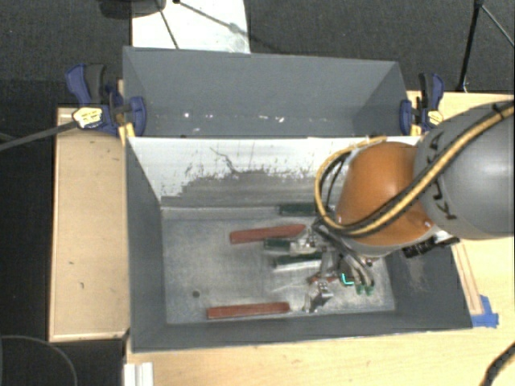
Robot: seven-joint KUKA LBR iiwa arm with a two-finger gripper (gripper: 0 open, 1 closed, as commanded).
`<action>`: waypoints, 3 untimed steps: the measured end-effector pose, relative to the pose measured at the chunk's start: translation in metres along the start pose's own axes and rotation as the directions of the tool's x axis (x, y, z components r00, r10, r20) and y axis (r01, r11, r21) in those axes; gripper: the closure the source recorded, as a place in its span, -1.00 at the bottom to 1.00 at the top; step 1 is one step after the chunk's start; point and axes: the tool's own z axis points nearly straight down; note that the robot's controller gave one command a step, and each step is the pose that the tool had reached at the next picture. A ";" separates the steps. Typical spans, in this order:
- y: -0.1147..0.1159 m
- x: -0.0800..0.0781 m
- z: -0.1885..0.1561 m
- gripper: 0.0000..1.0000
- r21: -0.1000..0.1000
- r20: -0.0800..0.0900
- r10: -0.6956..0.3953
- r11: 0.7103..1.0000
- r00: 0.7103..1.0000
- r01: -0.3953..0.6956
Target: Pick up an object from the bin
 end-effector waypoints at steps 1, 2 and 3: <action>0.000 -0.002 -0.004 -1.00 0.000 0.008 0.001 1.000 1.000 -0.001; -0.021 -0.076 0.051 1.00 -0.002 0.031 -0.145 0.989 0.989 0.145; -0.021 -0.076 0.051 1.00 -0.002 0.031 -0.144 0.990 0.989 0.144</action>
Offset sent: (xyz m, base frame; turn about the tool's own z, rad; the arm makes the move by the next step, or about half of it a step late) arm 0.0683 -0.0244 -0.0616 -0.1463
